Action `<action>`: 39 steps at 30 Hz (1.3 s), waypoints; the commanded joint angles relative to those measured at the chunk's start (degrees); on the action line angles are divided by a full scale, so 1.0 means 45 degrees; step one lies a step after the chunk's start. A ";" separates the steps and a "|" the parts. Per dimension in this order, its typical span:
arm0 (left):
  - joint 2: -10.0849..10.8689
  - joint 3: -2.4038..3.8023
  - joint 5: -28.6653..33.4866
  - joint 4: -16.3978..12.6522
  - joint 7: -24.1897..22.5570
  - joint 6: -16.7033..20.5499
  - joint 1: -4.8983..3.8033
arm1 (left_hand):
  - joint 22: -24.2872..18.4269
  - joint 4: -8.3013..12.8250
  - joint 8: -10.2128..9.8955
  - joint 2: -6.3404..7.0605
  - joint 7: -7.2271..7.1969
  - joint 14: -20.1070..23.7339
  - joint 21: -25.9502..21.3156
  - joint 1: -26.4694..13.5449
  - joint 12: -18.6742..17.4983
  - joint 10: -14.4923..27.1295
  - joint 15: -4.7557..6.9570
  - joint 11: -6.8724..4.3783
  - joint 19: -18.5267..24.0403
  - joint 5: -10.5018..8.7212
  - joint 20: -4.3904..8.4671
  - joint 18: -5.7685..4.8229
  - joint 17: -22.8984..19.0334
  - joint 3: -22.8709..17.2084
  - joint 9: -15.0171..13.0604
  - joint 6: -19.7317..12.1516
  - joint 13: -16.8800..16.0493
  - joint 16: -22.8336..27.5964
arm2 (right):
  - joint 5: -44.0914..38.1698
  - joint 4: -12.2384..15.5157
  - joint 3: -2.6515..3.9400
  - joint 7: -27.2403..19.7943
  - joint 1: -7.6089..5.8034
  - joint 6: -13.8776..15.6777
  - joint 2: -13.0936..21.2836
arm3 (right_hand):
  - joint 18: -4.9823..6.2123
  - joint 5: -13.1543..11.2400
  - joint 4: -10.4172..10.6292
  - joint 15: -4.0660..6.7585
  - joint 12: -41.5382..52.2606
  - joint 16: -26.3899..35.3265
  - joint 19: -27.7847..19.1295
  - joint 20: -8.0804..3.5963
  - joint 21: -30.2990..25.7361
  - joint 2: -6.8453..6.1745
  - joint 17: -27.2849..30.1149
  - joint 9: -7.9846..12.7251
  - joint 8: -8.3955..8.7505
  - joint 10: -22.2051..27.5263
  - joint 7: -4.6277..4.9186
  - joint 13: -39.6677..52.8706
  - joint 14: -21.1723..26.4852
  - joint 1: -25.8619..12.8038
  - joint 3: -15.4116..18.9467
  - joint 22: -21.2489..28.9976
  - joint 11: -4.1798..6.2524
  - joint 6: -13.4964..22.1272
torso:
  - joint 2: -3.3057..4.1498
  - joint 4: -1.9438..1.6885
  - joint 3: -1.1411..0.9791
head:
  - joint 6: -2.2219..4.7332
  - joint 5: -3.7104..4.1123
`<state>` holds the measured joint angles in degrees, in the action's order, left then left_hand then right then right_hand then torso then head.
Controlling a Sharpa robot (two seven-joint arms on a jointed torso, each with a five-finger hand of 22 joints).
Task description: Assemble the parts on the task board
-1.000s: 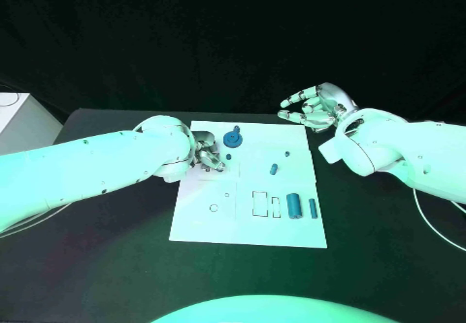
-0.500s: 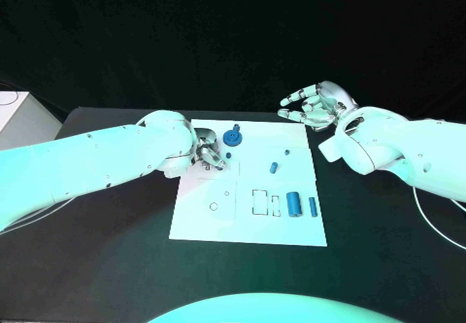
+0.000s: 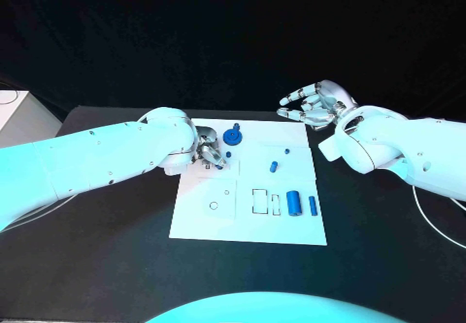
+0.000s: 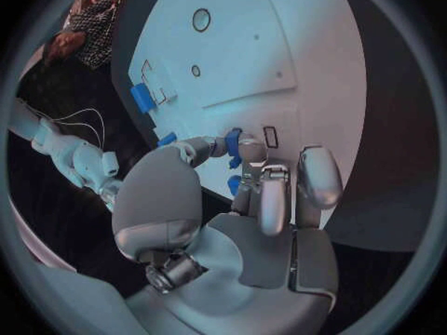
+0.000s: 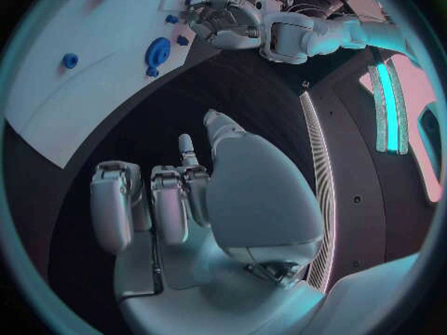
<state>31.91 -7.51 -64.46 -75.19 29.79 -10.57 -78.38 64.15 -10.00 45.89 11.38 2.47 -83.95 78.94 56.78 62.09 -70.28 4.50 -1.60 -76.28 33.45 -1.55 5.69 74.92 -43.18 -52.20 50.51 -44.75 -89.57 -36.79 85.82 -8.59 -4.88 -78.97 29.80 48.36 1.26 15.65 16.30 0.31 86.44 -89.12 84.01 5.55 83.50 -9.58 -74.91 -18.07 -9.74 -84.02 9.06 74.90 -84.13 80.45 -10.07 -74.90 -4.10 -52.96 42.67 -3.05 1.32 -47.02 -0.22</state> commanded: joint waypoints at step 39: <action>-0.0062 0.0322 0.0212 0.0194 0.0189 -0.1583 -0.0248 | 0.0117 0.2891 -0.0081 -0.0138 -0.0051 -0.1313 0.0122 0.0078 0.0097 -0.0049 0.0139 -0.0079 -0.0167 0.0004 0.0043 -0.0112 0.3262 -0.2827 -0.0023 0.0046 -0.0036 -0.0046 | -0.0104 -0.0082 0.0003 -0.0001 0.0063 -0.0283 -0.0054 | 0.0138 -0.0001 0.0024 -0.0064 -0.0080 0.0045 0.0663 0.0042 -0.0064 -0.0044 -0.2881 0.0019 -0.0063 -0.0550 0.0029 0.2642 -0.1181 -0.0129 -0.0068 -0.2052 -0.0057 0.0092 | -0.0006 0.0003 0.0004 | -0.0077 0.0017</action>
<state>31.83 -6.07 -63.05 -74.38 30.55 -16.08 -79.43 64.62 -10.00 45.14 11.41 2.53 -84.15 79.15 56.74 62.36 -70.56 4.70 -1.73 -76.48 33.28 -1.34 5.69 74.92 -43.18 -52.25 50.44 -44.91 -89.57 -36.82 85.49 -8.60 -4.81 -78.71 29.23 48.15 1.25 15.65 16.30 0.31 86.44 -89.12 84.01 5.55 83.51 -9.58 -74.93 -18.08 -9.74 -84.02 9.06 74.90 -84.13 80.46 -10.07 -74.93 -4.10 -52.96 42.67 -3.08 1.30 -47.30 -0.09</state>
